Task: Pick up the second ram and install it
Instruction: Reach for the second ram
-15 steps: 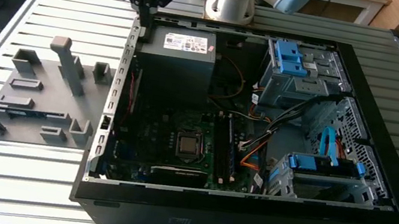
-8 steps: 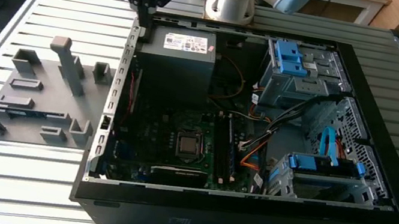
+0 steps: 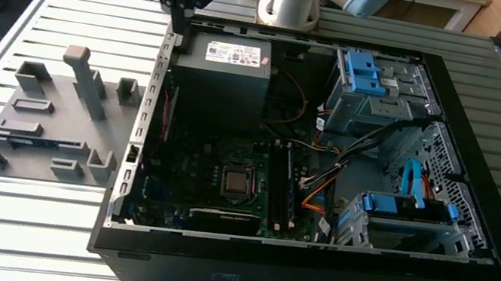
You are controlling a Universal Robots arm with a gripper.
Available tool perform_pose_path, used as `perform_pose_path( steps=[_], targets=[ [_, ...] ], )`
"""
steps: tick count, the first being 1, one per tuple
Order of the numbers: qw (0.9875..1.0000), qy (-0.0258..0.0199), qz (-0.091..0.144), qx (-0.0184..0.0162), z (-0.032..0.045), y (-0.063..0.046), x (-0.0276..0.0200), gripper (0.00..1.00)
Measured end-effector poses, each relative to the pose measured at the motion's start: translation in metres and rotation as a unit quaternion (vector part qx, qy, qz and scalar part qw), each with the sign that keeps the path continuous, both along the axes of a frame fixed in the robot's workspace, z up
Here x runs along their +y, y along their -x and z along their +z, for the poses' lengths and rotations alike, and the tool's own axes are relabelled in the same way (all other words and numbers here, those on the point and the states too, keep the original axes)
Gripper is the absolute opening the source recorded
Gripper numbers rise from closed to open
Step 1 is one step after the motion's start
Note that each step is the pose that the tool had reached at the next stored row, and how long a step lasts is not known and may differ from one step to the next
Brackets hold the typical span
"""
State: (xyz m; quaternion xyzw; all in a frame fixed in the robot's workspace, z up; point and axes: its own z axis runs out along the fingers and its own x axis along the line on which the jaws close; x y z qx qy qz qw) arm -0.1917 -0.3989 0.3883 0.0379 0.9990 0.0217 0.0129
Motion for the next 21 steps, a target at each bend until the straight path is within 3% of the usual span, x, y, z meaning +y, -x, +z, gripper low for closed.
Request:
perform_pose_path(
  steps=[21],
  targets=[
    [1.0, 0.0, 0.0, 0.0, -0.001, 0.006, 0.0, 0.11]
  ],
)
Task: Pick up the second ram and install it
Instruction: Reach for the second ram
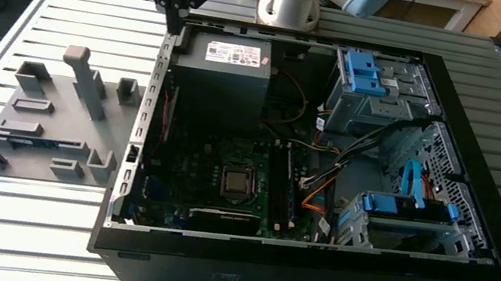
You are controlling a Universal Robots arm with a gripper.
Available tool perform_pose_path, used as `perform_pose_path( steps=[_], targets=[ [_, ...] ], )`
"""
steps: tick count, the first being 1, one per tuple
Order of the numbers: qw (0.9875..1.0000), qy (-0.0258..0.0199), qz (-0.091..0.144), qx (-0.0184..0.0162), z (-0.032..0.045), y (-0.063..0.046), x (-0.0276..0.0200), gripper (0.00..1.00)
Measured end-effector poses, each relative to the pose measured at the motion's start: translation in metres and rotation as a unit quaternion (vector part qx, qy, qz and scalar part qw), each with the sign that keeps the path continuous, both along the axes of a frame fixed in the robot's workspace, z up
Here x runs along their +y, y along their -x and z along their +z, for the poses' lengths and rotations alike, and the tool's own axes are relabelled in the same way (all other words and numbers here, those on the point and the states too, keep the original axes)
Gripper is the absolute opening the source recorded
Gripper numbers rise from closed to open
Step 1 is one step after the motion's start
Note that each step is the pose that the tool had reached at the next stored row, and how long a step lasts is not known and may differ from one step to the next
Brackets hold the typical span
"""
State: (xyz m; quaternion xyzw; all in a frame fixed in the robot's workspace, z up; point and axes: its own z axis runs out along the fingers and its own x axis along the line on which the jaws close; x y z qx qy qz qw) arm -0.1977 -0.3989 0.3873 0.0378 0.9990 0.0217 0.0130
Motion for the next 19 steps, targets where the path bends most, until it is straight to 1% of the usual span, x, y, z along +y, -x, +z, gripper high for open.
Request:
perform_pose_path(
  steps=[19],
  targets=[
    [1.0, 0.0, 0.0, 0.0, -0.0008, 0.0067, 0.0, 0.11]
  ],
)
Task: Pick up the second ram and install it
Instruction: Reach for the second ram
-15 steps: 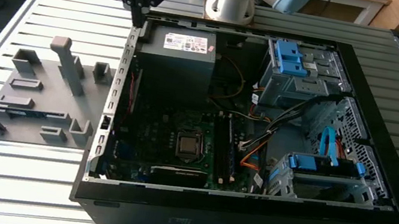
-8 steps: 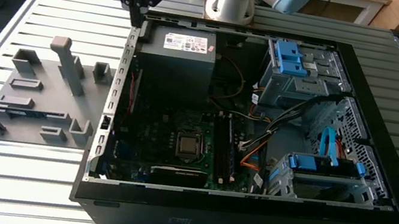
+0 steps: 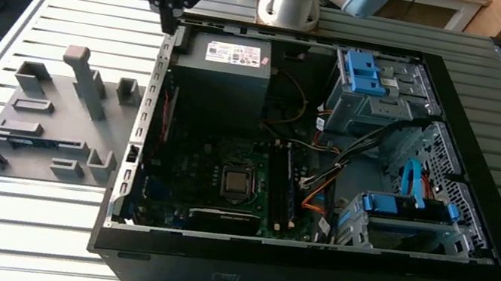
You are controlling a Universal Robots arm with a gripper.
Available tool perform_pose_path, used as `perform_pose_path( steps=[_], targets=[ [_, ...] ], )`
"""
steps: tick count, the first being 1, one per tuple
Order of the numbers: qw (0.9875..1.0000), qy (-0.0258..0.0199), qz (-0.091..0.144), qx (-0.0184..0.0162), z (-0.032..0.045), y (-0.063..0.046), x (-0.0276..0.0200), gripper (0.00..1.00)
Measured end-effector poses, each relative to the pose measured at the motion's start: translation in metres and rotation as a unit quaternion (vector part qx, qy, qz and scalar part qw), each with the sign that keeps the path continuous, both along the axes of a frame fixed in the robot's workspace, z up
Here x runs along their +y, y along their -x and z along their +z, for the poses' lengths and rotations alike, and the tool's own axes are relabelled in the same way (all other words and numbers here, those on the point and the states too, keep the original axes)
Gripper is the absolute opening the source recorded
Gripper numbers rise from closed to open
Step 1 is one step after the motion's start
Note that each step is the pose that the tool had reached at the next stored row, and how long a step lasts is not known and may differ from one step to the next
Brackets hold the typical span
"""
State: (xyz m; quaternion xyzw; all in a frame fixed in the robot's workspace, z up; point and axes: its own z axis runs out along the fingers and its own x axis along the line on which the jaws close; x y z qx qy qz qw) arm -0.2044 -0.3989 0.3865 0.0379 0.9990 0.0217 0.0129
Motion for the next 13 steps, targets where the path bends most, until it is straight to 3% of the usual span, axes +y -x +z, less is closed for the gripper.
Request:
perform_pose_path(
  steps=[13],
  targets=[
    [1.0, 0.0, 0.0, 0.0, -0.0004, 0.0045, 0.0, 0.11]
  ],
)
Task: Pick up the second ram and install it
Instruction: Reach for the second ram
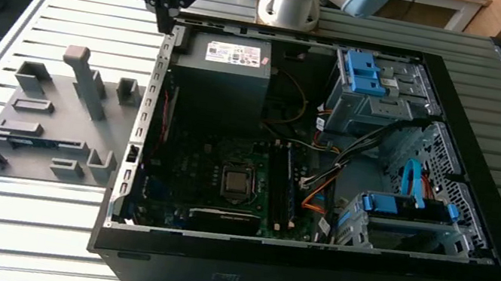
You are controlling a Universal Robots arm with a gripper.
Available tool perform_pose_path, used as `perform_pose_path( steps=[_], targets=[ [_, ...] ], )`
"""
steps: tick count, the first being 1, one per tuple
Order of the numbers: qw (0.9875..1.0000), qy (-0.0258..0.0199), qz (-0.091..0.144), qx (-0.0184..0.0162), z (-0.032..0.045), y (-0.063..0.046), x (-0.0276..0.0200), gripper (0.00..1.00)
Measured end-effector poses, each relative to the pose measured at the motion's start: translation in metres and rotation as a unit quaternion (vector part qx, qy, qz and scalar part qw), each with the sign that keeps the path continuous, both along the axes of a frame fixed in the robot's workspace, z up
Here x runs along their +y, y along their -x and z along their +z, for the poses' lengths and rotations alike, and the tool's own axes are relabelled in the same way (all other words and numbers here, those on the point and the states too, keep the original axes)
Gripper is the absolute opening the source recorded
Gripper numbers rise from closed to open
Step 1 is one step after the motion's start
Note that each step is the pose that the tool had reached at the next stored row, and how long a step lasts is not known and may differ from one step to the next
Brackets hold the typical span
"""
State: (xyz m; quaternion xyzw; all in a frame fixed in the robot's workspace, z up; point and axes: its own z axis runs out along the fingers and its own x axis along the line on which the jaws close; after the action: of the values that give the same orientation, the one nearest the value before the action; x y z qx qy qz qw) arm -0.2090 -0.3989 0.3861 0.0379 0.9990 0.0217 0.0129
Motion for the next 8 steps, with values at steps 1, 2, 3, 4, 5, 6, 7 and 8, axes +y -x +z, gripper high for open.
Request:
perform_pose_path(
  steps=[1, 2, 3, 4, 5, 6, 7, 8],
  targets=[
    [1.0, 0.0, 0.0, 0.0, 0.0, 0.0003, 0.0, 0.11],
    [1.0, 0.0, 0.0, 0.0, -0.0001, 0.0006, 0.0, 0.11],
    [1.0, 0.0, 0.0, 0.0, -0.0001, 0.0009, 0.0, 0.11],
    [1.0, 0.0, 0.0, 0.0, -0.0001, 0.0012, 0.0, 0.11],
    [1.0, 0.0, 0.0, 0.0, -0.0002, 0.0015, 0.0, 0.11],
    [1.0, 0.0, 0.0, 0.0, -0.0002, 0.0019, 0.0, 0.11],
    [1.0, 0.0, 0.0, 0.0, -0.0002, 0.0022, 0.0, 0.11],
    [1.0, 0.0, 0.0, 0.0, -0.0002, 0.0025, 0.0, 0.11]
  ],
)
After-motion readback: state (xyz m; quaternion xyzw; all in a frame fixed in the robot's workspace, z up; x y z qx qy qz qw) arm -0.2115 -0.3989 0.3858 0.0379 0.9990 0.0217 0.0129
